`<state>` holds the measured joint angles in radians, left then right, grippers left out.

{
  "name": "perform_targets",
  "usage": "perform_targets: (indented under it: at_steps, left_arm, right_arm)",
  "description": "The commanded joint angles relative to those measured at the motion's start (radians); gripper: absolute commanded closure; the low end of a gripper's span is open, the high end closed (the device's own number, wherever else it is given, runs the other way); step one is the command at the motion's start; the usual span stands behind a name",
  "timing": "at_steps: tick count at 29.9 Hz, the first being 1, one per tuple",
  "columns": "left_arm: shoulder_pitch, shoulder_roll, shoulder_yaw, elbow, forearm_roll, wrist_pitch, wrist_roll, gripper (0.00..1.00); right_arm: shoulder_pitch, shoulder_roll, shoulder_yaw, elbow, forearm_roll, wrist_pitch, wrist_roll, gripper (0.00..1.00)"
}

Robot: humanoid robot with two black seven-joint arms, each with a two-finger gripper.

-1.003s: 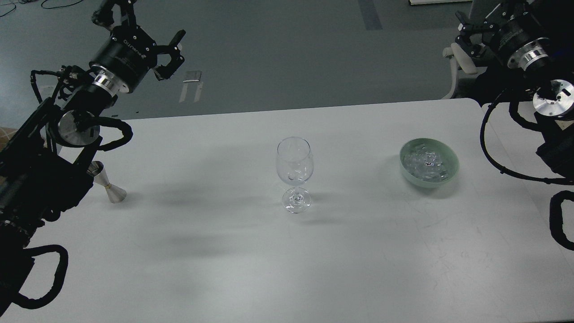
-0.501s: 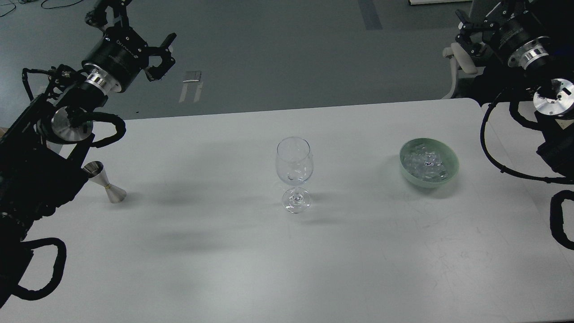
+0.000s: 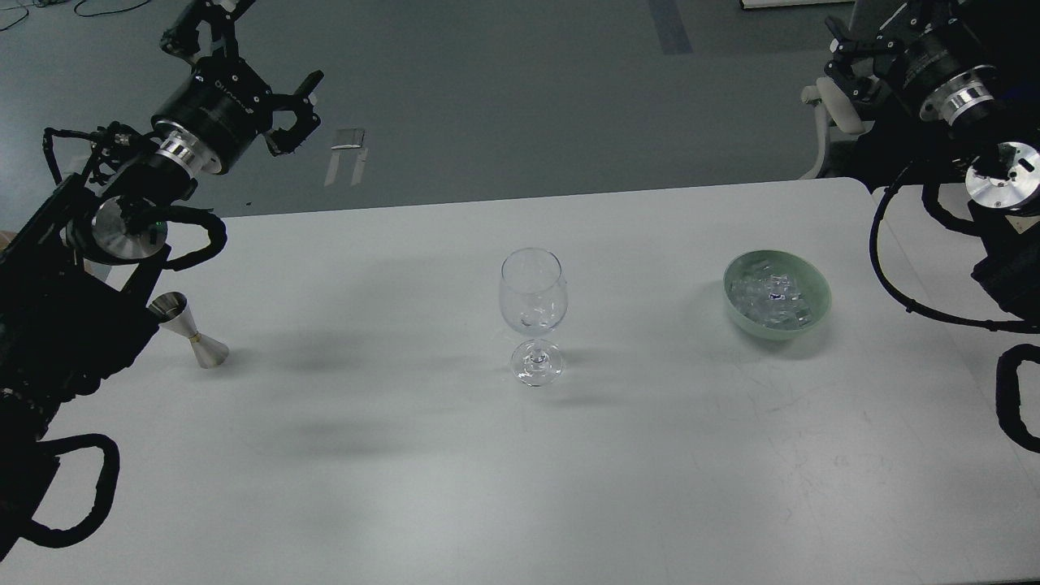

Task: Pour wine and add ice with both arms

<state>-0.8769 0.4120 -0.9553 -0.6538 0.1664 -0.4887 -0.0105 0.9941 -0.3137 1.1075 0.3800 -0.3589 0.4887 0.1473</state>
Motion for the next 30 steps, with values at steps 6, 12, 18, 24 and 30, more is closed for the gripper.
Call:
perform_targets:
  at_steps: [6, 12, 18, 24, 30]
  left_arm:
    - [0.067, 0.004, 0.001, -0.084, 0.015, 0.0, -0.009, 0.01]
    - [0.102, 0.005, 0.0, -0.136, 0.022, 0.0, -0.032, 0.02]
    - [0.141, 0.005, -0.011, -0.199, 0.047, 0.0, -0.035, 0.03]
    - [0.142, 0.002, -0.011, -0.201, 0.039, 0.0, -0.035, 0.02]
    - [0.142, 0.002, -0.014, -0.199, 0.028, 0.0, -0.037, 0.02]
  right_arm:
    - [-0.034, -0.024, -0.002, 0.065, 0.001, 0.0, 0.0, 0.0]
    - [-0.068, -0.047, -0.002, 0.089, 0.001, 0.0, 0.0, 0.0]
    - [-0.094, -0.057, -0.002, 0.123, 0.0, 0.0, 0.0, 0.0]
    - [-0.094, -0.057, -0.002, 0.125, 0.0, 0.0, 0.0, 0.0]
    - [-0.094, -0.059, -0.002, 0.125, 0.0, 0.0, 0.0, 0.0]
